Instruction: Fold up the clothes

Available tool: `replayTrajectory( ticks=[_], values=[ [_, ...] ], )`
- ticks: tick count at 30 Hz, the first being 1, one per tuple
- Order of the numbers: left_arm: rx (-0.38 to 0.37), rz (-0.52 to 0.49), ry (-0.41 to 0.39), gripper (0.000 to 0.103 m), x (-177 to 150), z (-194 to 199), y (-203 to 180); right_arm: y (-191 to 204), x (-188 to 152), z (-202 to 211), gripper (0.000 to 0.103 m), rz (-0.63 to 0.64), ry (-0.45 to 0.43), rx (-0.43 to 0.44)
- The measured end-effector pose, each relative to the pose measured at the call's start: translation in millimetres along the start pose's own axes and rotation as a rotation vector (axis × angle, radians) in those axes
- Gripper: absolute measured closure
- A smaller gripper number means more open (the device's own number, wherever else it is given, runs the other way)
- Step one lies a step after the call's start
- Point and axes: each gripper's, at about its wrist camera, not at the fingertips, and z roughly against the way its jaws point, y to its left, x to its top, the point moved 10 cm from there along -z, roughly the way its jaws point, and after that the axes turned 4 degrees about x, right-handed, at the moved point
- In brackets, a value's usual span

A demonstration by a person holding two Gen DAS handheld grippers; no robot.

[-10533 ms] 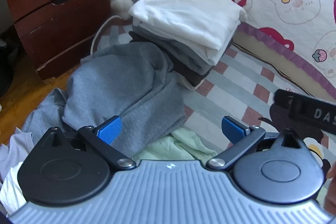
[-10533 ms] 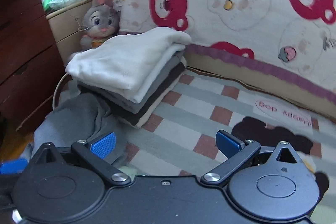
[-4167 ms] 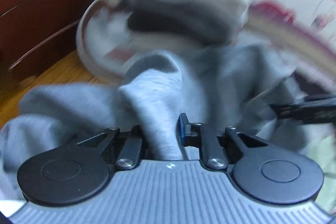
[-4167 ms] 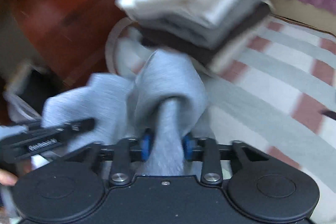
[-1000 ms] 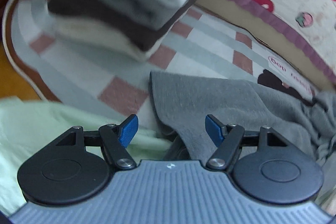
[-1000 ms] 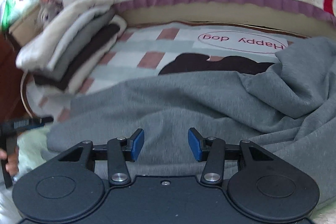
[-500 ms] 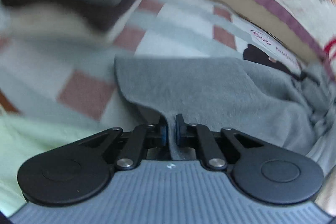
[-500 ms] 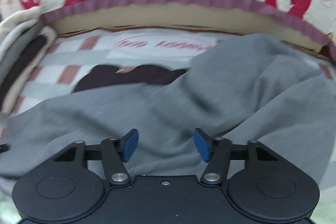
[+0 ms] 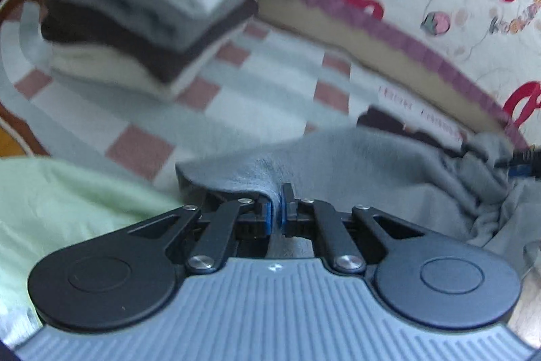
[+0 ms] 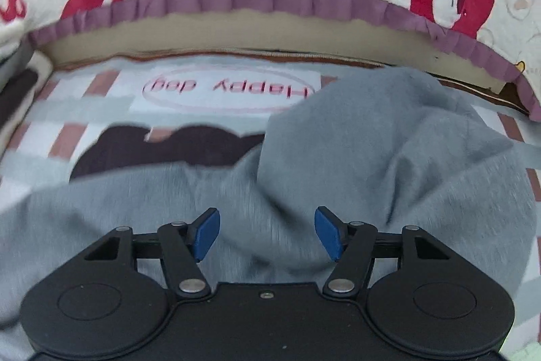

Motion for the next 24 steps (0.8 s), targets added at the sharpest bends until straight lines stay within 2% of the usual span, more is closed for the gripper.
replayTrajectory(
  ticks=[2,5,6,7,8,9,10,11,12,14,15,16,18,19,21,24],
  values=[
    [0.010,0.027,0.032,0.095,-5.2,-8.0,6.2,2.2,10.0,-12.2,0.033,-0.002,0.006,-0.024],
    [-0.003,0.096,0.039,0.081,-0.9,-11.3,21.7,5.4,20.6,-40.7,0.028,-0.006,0.033,-0.059],
    [0.001,0.111,0.039,0.072,3.5,-14.9,26.1,3.7,22.6,-54.1,0.024,-0.012,0.056,-0.074],
    [0.001,0.124,0.046,0.071,4.5,-19.7,28.7,-0.8,24.2,-67.2,0.022,-0.014,0.068,-0.096],
    [0.001,0.136,0.053,0.069,5.4,-24.5,31.1,-8.3,25.7,-77.9,0.025,-0.010,0.064,-0.135],
    [0.001,0.148,0.060,0.064,6.3,-29.3,33.6,-17.9,26.8,-84.3,0.030,-0.004,0.054,-0.184],
    [0.001,0.160,0.067,0.054,7.2,-34.1,36.1,-27.7,27.3,-85.1,0.067,-0.012,0.039,-0.212],
    [0.001,0.173,0.074,0.050,8.1,-39.0,38.5,-36.5,27.4,-80.9,0.089,-0.035,0.021,-0.202],
    [-0.015,0.193,0.088,0.047,7.4,-45.2,38.4,-45.4,27.6,-76.7,0.089,-0.059,0.004,-0.193],
    [-0.047,0.207,0.126,0.052,4.4,-58.3,34.1,-61.1,32.6,-52.9,0.092,-0.102,-0.073,-0.162],
    [-0.051,0.167,0.132,0.079,2.8,-61.0,29.4,-67.7,35.9,-32.6,0.093,-0.090,-0.130,-0.173],
    [-0.009,0.062,0.126,0.095,1.3,-61.6,22.0,-74.3,39.0,-10.4,0.093,-0.065,-0.188,-0.201],
    [0.061,-0.132,0.087,0.098,1.2,-58.0,5.4,-88.1,41.0,33.9,0.094,-0.050,-0.280,-0.236],
    [0.070,-0.183,0.050,0.098,2.9,-51.6,-3.4,-95.9,40.2,55.6,0.094,-0.055,-0.319,-0.251],
    [0.069,-0.216,0.000,0.098,7.8,-36.4,-16.3,-112.7,30.3,94.6,0.094,-0.073,-0.382,-0.300],
    [0.037,-0.198,-0.088,0.099,22.7,-11.3,-25.5,-129.6,5.1,136.9,0.094,-0.112,-0.434,-0.339]
  ],
)
